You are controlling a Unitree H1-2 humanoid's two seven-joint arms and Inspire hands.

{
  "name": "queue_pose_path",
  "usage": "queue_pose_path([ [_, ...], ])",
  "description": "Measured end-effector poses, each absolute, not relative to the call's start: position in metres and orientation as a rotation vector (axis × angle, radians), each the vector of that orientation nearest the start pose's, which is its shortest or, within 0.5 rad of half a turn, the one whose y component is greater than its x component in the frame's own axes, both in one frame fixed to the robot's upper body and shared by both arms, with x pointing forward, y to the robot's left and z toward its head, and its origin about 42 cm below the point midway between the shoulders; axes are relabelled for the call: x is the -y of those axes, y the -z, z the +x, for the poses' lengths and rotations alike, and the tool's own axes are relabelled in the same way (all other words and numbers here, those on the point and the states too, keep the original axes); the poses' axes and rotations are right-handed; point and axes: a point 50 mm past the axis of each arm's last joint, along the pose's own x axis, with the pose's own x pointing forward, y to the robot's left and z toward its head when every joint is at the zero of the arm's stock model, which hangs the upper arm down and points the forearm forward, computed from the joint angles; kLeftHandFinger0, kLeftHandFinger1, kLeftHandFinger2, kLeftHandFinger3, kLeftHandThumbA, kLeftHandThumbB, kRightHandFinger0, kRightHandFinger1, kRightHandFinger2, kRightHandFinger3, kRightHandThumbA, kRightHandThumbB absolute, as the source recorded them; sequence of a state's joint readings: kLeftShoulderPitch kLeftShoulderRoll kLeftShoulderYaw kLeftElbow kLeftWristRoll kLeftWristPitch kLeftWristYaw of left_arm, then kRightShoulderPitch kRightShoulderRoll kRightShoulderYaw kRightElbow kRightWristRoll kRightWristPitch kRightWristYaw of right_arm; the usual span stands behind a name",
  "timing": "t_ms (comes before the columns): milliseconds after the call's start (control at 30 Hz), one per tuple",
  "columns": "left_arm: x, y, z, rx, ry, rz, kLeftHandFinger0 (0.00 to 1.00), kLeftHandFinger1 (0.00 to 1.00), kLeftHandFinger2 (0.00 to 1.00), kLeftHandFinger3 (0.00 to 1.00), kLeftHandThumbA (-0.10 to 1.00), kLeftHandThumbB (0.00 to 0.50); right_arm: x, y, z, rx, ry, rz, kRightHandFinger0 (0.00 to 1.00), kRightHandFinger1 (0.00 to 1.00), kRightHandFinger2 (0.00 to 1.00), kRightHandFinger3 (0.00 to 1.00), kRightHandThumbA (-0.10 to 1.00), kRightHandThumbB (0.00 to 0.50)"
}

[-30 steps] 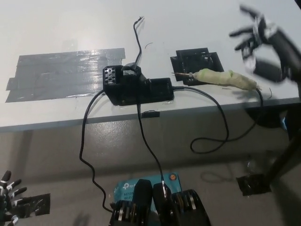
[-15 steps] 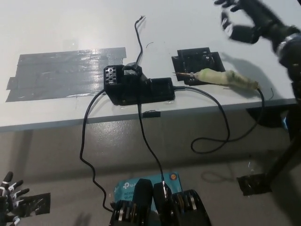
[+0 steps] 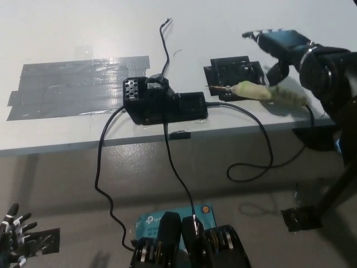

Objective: The robot uses its right hand to grab and lift the soldering gun kept on the middle of the table and puts it in its base

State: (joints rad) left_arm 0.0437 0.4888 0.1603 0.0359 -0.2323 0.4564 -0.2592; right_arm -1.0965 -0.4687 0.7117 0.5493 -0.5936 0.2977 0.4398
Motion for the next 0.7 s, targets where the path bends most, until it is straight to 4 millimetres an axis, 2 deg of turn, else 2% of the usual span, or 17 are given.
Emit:
queue_pose_path([
  [100,-0.41,-0.103,0.257,-0.496,0.029,0.151,0.78,0.86,0.96,1.0,1.0,0.276,0.2,-0.321,0.544,-0.081,-0.403,-1.579,1.0,1.0,1.0,1.0,0.8,0.5],
  [200,-0.41,-0.103,0.257,-0.498,0.029,0.152,0.77,0.86,0.95,1.0,1.0,0.26,0.203,-0.311,0.545,-0.116,-0.404,-1.589,1.0,1.0,1.0,1.0,0.77,0.5],
  [267,-0.41,-0.103,0.257,-0.498,0.029,0.152,0.8,0.87,0.94,1.0,1.0,0.255,0.205,-0.303,0.544,-0.138,-0.408,-1.579,1.0,1.0,1.0,1.0,0.7,0.5],
  [467,-0.408,-0.1,0.254,-0.509,0.036,0.156,0.77,0.85,0.92,1.0,1.0,0.258,0.213,-0.278,0.545,-0.219,-0.414,-1.556,1.0,1.0,1.0,1.0,0.68,0.497],
  [500,-0.408,-0.099,0.254,-0.51,0.037,0.156,0.77,0.85,0.92,1.0,1.0,0.263,0.215,-0.276,0.545,-0.229,-0.412,-1.554,1.0,1.0,1.0,1.0,0.62,0.489],
  [567,-0.407,-0.099,0.254,-0.512,0.04,0.157,0.78,0.87,0.94,1.0,1.0,0.275,0.218,-0.275,0.545,-0.239,-0.408,-1.541,1.0,1.0,1.0,1.0,0.59,0.451],
  [700,-0.405,-0.098,0.254,-0.515,0.047,0.159,0.78,0.87,0.93,1.0,1.0,0.278,0.211,-0.271,0.544,-0.237,-0.411,-1.496,1.0,1.0,1.0,1.0,0.59,0.457],
])
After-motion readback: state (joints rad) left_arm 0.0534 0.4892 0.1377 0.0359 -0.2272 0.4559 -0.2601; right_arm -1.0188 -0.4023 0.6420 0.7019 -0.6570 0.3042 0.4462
